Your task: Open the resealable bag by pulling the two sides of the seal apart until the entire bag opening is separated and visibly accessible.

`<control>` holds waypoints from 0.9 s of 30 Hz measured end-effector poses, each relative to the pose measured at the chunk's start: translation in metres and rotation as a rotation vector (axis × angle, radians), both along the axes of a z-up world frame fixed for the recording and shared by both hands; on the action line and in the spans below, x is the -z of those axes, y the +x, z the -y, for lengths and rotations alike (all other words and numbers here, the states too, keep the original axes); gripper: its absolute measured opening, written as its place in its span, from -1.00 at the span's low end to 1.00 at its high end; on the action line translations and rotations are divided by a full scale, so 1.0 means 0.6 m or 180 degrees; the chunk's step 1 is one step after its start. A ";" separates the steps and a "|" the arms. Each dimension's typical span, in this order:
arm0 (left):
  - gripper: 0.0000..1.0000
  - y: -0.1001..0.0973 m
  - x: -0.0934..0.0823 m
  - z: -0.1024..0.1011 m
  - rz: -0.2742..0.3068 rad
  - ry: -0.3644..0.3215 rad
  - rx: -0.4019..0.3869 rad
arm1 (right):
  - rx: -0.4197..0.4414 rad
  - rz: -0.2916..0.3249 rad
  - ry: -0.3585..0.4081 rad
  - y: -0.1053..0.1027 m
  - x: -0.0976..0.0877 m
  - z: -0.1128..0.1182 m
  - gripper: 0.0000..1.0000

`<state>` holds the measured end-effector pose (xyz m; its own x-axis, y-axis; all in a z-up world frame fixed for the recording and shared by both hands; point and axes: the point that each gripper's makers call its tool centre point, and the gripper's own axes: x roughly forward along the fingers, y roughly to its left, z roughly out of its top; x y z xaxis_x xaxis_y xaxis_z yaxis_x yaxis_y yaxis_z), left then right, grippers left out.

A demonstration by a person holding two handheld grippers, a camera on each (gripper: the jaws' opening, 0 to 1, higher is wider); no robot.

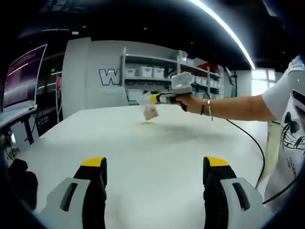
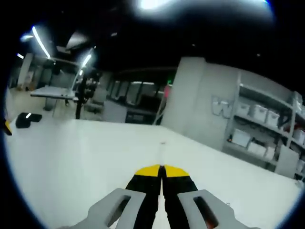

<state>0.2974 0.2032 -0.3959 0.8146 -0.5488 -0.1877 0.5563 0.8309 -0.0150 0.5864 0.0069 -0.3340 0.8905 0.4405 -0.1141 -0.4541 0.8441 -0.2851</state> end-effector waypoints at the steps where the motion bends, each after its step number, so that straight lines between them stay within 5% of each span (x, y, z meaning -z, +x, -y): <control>1: 0.63 -0.001 0.000 0.000 0.0003 0.0002 -0.0001 | -0.0003 0.0001 0.0006 -0.003 0.000 0.000 -1.00; 27: 0.63 -0.017 -0.012 0.020 0.0044 0.0056 0.0046 | -0.0081 0.0100 0.0222 -0.078 -0.020 0.017 -1.00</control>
